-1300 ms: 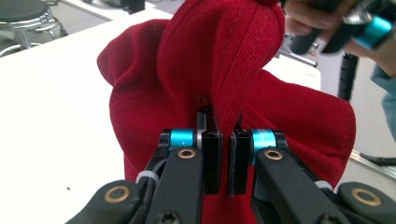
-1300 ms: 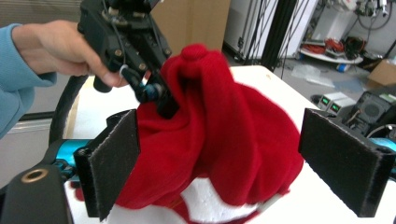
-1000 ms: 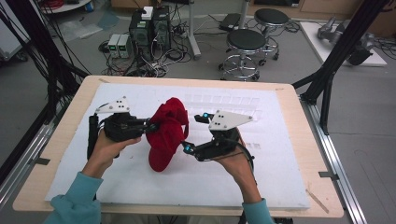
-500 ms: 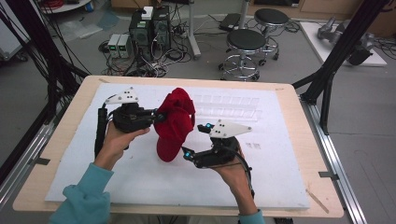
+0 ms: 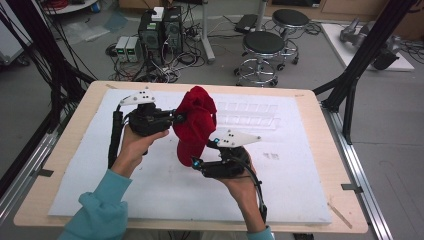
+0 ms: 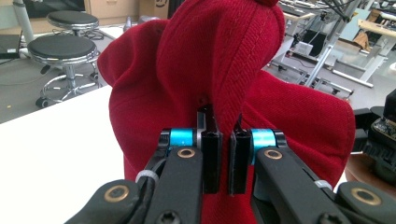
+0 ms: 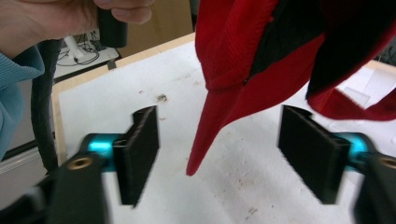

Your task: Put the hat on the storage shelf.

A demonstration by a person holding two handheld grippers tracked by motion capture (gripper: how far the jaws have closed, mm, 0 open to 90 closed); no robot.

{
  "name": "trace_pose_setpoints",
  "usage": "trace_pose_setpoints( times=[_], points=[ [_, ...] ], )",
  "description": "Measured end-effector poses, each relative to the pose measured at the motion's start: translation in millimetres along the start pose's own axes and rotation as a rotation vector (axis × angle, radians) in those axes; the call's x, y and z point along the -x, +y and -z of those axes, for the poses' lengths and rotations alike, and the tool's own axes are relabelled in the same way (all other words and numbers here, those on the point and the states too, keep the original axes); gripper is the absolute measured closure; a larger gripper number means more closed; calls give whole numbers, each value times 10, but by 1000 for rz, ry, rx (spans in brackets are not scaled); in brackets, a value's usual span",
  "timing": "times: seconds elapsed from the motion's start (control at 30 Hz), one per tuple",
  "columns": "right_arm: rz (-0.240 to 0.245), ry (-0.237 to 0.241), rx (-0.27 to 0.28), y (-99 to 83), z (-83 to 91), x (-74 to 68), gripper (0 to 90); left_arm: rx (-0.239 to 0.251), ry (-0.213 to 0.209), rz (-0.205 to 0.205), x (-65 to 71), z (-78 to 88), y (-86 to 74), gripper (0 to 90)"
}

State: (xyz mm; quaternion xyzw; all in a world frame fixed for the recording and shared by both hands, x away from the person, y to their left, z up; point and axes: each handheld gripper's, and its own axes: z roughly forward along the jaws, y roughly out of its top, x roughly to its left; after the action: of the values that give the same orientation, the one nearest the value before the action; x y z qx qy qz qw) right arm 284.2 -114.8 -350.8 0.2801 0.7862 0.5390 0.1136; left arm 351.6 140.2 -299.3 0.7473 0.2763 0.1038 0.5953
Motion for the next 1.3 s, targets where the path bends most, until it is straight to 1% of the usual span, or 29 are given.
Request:
trace_pose_setpoints(
  times=[0.07, 0.1, 0.13, 0.2, 0.27, 0.33, 0.37, 0.43, 0.47, 0.53, 0.57, 0.6, 0.7, 0.73, 0.77, 0.8, 0.93, 0.97, 1.0, 1.07, 1.1, 1.13, 1.17, 1.2, 1.23, 1.27, 1.3],
  points=[
    [-2, -12, -13, -7, -12, -6, 376, -1, -2, 0, 11, -19, -5, 867],
    [-6, -8, -8, -19, -21, -3, 400, -1, -2, 0, 11, -19, -5, 867],
    [-23, -2, -2, -41, -35, 4, 416, 0, -6, -3, 20, -31, -5, 867],
    [-51, 1, -10, -98, -76, 25, 459, 0, -9, -5, 26, -40, -6, 868],
    [-53, -2, -15, -144, -98, 36, 525, -4, -8, -6, 32, -41, -8, 868],
    [-56, 3, -6, -177, -111, 58, 542, -8, -8, -11, 34, -39, -8, 867],
    [-64, 4, -13, -180, -116, 61, 543, -9, -9, -14, 35, -40, -8, 867],
    [-56, 9, -15, -177, -127, 68, 574, -8, -9, -14, 39, -45, -10, 867],
    [-55, 14, -15, -175, -130, 68, 609, -9, -9, -14, 42, -50, -11, 867],
    [-41, 26, -16, -169, -134, 68, 711, -8, -6, -17, 49, -62, -14, 867],
    [-34, 33, -20, -168, -135, 68, 777, -10, -7, -17, 52, -66, -16, 867],
    [-29, 40, -17, -167, -136, 67, 810, -10, -7, -17, 52, -66, -16, 867],
    [-35, 37, -21, -163, -134, 69, 837, -10, -15, -23, 57, -73, -20, 867],
    [-56, 37, -26, -162, -125, 77, 847, -10, -18, -25, 60, -71, -19, 867],
    [-64, 37, -21, -162, -111, 92, 852, -5, -19, -27, 64, -72, -18, 865],
    [-54, 31, -19, -161, -108, 92, 852, -3, -21, -28, 64, -71, -18, 865],
    [-53, 28, -15, -158, -101, 86, 853, 0, -25, -30, 59, -64, -17, 850],
    [-54, 27, -14, -157, -100, 85, 853, 4, -27, -22, 50, -57, -16, 826],
    [-53, 23, -14, -158, -99, 88, 854, 4, -27, -22, 50, -57, -16, 763],
    [-54, 17, -15, -157, -91, 92, 854, 11, -28, -17, 37, -44, -11, 598],
    [-56, 16, -7, -159, -88, 97, 854, 19, -15, -37, 46, -35, -9, 496],
    [-61, 19, 0, -160, -80, 104, 854, 18, -7, -49, 54, -30, -11, 369],
    [-65, 15, 7, -159, -70, 112, 854, 23, 15, -67, 62, -26, -16, 256],
    [-68, 13, 11, -157, -59, 119, 854, 23, 15, -67, 62, -26, -16, 126],
    [-63, 11, 14, -155, -48, 132, 854, 41, 23, -69, 59, -9, -28, 81],
    [-67, 6, 17, -153, -40, 136, 854, 54, 18, -71, 47, 11, -39, 81],
    [-68, 3, 21, -150, -25, 146, 854, 54, 18, -71, 47, 11, -39, 81]
  ],
)
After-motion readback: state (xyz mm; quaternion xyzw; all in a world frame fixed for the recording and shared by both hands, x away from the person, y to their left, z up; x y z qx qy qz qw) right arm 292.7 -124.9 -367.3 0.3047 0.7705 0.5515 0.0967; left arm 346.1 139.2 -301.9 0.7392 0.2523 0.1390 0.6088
